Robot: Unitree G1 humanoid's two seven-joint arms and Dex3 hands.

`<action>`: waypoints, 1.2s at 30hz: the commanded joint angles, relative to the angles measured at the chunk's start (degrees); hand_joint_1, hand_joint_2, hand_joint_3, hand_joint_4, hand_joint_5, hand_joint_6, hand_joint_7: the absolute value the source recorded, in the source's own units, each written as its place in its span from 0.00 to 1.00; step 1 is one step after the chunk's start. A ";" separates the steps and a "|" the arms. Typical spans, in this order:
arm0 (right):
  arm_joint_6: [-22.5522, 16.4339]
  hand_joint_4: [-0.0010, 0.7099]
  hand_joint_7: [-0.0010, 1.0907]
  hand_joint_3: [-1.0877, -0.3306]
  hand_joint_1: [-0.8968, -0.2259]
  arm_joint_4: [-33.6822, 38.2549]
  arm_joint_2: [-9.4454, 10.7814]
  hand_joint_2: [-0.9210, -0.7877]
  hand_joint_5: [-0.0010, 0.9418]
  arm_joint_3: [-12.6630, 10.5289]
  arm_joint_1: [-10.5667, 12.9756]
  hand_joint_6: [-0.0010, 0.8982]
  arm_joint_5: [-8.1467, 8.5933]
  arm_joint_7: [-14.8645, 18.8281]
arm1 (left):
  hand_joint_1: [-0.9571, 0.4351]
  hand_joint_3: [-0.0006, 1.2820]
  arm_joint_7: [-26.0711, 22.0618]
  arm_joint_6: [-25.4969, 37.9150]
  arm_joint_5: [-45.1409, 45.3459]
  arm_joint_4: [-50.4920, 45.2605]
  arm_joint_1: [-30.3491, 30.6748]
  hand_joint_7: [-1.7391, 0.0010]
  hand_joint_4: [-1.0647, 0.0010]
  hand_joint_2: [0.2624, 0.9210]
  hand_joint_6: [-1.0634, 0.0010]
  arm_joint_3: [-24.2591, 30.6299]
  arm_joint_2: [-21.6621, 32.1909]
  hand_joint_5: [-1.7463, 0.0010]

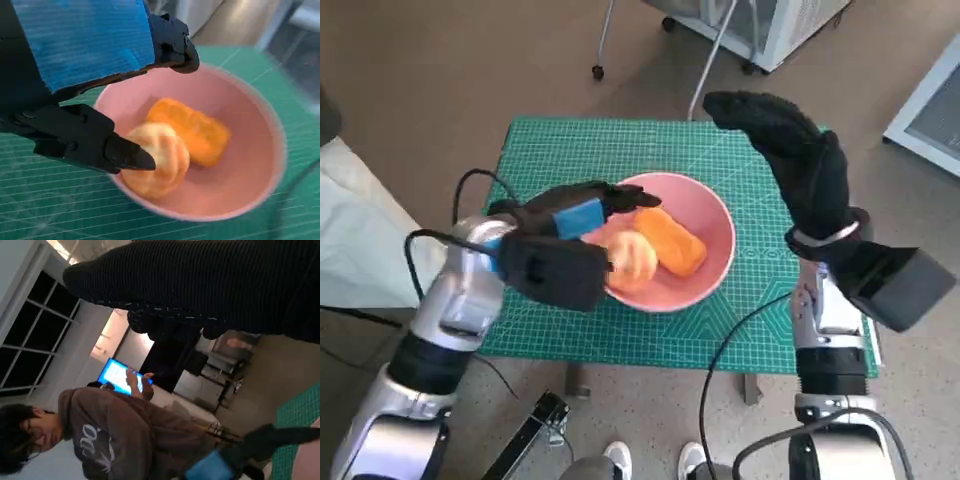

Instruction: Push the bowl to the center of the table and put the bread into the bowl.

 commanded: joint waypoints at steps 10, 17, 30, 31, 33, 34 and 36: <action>1.52 0.06 0.58 0.41 0.38 -2.90 0.81 0.00 0.36 1.90 0.08 0.00 -4.79 -7.06 | 0.48 0.07 13.61 -12.56 -10.46 -5.48 5.06 0.81 0.53 1.00 0.57 13.74 -2.46 0.95; 1.93 0.08 0.59 0.41 0.39 -2.63 0.95 0.00 0.32 2.47 -1.09 0.00 -4.75 -8.05 | 0.45 0.11 25.26 -20.79 -15.42 -6.81 8.71 0.82 0.56 1.00 0.59 18.99 -9.94 0.97; 2.28 0.13 0.61 0.42 0.36 -3.23 1.53 0.00 0.23 3.39 -2.18 0.00 -4.96 -8.49 | 0.39 0.20 29.56 -22.50 -19.97 -10.14 11.71 0.84 0.68 1.00 0.73 20.22 -14.67 1.00; 2.25 0.14 0.61 0.42 0.36 -3.41 1.56 0.00 0.22 3.48 -2.18 0.00 -4.95 -8.46 | 0.39 0.21 29.71 -22.74 -20.25 -9.86 11.63 0.84 0.69 1.00 0.74 20.30 -14.92 1.00; 2.08 0.15 0.61 0.43 0.36 -3.51 1.60 0.00 0.21 3.62 -2.23 0.00 -4.65 -8.08 | 0.39 0.21 30.22 -23.42 -20.53 -9.02 11.46 0.84 0.70 1.00 0.75 20.42 -15.39 1.00; 1.99 0.15 0.61 0.43 0.36 -3.49 1.63 0.00 0.21 3.70 -2.26 0.00 -4.48 -7.86 | 0.38 0.21 30.43 -23.68 -20.60 -8.69 11.43 0.84 0.70 1.00 0.76 20.41 -15.61 1.00; 1.89 0.16 0.61 0.43 0.36 -3.50 1.66 0.00 0.20 3.85 -2.24 0.00 -4.26 -7.58 | 0.38 0.22 30.68 -23.93 -20.61 -8.44 11.43 0.85 0.72 1.00 0.76 20.26 -15.90 1.00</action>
